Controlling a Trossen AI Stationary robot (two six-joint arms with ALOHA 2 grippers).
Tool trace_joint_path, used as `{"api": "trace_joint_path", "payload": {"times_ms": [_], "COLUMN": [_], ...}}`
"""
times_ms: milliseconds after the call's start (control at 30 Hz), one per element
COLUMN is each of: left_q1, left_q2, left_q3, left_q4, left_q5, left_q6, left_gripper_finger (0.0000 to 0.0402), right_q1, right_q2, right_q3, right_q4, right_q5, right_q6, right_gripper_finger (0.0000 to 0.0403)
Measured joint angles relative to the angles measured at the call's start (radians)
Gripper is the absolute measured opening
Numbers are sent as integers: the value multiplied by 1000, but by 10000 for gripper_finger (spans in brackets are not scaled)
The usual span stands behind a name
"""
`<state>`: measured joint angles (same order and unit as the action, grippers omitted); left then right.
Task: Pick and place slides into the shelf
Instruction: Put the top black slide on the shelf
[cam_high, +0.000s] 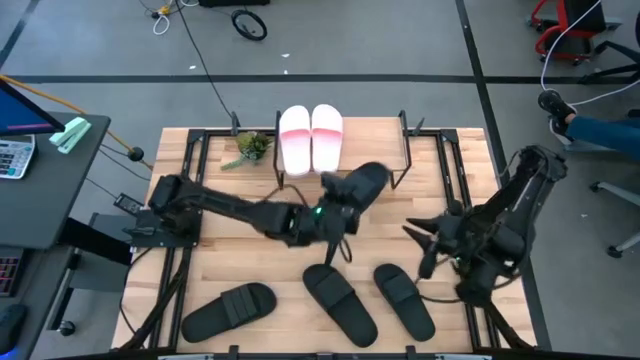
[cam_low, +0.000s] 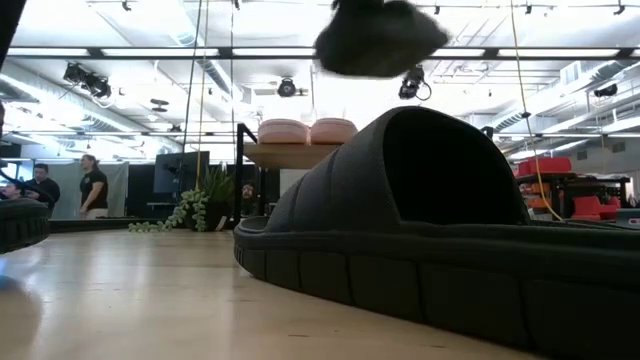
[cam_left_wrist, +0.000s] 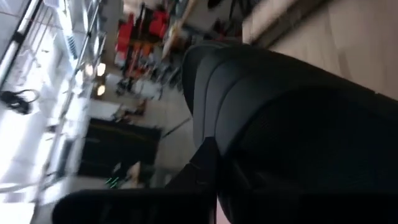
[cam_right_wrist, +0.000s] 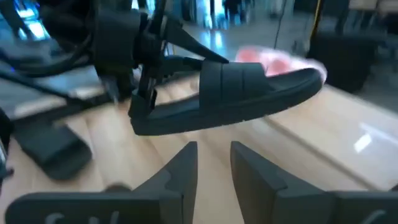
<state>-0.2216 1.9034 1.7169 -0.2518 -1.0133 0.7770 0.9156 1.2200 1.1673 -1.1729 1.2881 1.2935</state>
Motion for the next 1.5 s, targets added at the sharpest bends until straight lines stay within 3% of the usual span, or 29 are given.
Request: {"api": "trace_joint_path", "payload": {"times_ms": [100,233,300,467,533,600,667,800,967,1233,1367,1500], "left_q1": [66,199,273,439,496,537,562,581,573,544,514,473], "left_q2": [0,9,12,12,14,26,30,46,103,176,184,201], "left_q3": [144,275,293,308,306,306,304,305,305,304,304,304], "left_q4": [-60,-173,-172,-174,-175,-152,-144,-129,-143,-119,-123,-130], "left_q5": [102,372,494,625,754,856,897,898,866,541,486,392], "left_q6": [-41,-212,-281,-458,-527,-594,-653,-707,-670,-531,-374,-348], "left_gripper_finger": [11,11,11,11,11,11,11,11,12,11,12,11], "right_q1": [40,38,23,-8,-20,-28,-37,-51,-66,-71,-72,-72], "right_q2": [-42,-76,-80,-77,-77,-77,-77,-80,-89,-90,-90,-90], "right_q3": [-49,-83,-85,-86,-86,-86,-86,-86,-86,-86,-86,-86], "right_q4": [-2,-1,-2,-1,-1,-1,-2,-1,-2,-1,-1,-1], "right_q5": [84,93,95,85,78,76,76,74,74,68,68,68], "right_q6": [53,100,97,93,78,53,41,39,31,10,-13,-14], "right_gripper_finger": [101,101,101,101,101,101,101,101,101,101,101,101]}}
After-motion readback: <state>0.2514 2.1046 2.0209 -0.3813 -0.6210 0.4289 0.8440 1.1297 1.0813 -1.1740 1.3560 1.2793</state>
